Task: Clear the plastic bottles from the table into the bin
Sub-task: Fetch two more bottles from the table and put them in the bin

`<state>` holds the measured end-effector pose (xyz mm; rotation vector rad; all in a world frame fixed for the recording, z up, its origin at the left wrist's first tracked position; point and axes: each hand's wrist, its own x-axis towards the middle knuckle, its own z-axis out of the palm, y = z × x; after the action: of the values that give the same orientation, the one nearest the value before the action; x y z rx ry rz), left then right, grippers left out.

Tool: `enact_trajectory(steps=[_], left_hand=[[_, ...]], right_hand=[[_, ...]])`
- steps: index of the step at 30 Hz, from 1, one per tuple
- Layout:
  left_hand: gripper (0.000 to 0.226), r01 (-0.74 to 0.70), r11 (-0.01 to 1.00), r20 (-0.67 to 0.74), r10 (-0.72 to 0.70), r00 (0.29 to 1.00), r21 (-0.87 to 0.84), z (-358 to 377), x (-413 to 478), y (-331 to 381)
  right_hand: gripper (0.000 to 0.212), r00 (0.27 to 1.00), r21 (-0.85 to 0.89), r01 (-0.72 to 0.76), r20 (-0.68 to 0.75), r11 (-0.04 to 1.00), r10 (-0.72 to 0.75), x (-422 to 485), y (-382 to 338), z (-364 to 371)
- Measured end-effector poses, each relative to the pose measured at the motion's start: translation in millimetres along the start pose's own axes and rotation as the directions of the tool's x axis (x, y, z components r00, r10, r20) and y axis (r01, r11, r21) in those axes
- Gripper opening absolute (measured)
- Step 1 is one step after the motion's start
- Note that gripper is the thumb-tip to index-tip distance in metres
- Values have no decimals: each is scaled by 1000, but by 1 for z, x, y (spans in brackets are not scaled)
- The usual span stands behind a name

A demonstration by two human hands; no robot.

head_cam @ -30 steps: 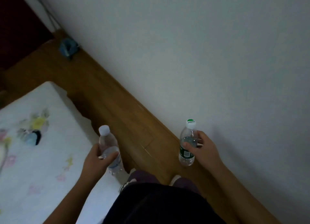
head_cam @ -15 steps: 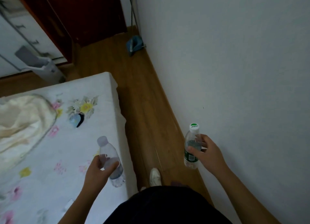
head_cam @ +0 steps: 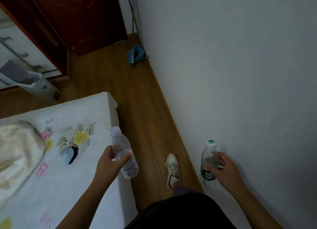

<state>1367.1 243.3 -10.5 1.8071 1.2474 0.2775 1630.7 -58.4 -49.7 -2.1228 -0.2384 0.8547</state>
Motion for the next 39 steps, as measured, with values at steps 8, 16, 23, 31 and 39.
enact_trajectory(steps=[8, 16, 23, 31, 39], left_hand=[[60, 107, 985, -221, -136, 966, -139, -17, 92, 19], [41, 250, 927, -337, -339, 878, -280, -58, 162, 1], [38, 275, 913, -350, -374, 859, -301, -96, 289, -8], [47, 196, 969, -267, -231, 936, -151, -141, 460, 47], [47, 200, 968, -226, -231, 946, -154, -175, 616, 84]], right_hand=[[64, 974, -14, 156, 170, 988, -151, 148, -142, 50], [66, 879, -31, 323, 380, 946, -287, 250, -285, 133], [71, 889, -112, 311, 387, 944, -247, 345, -367, 192], [60, 945, -129, 233, 264, 964, -193, 435, -433, 210], [60, 948, -151, 195, 281, 969, -147, 555, -523, 248]])
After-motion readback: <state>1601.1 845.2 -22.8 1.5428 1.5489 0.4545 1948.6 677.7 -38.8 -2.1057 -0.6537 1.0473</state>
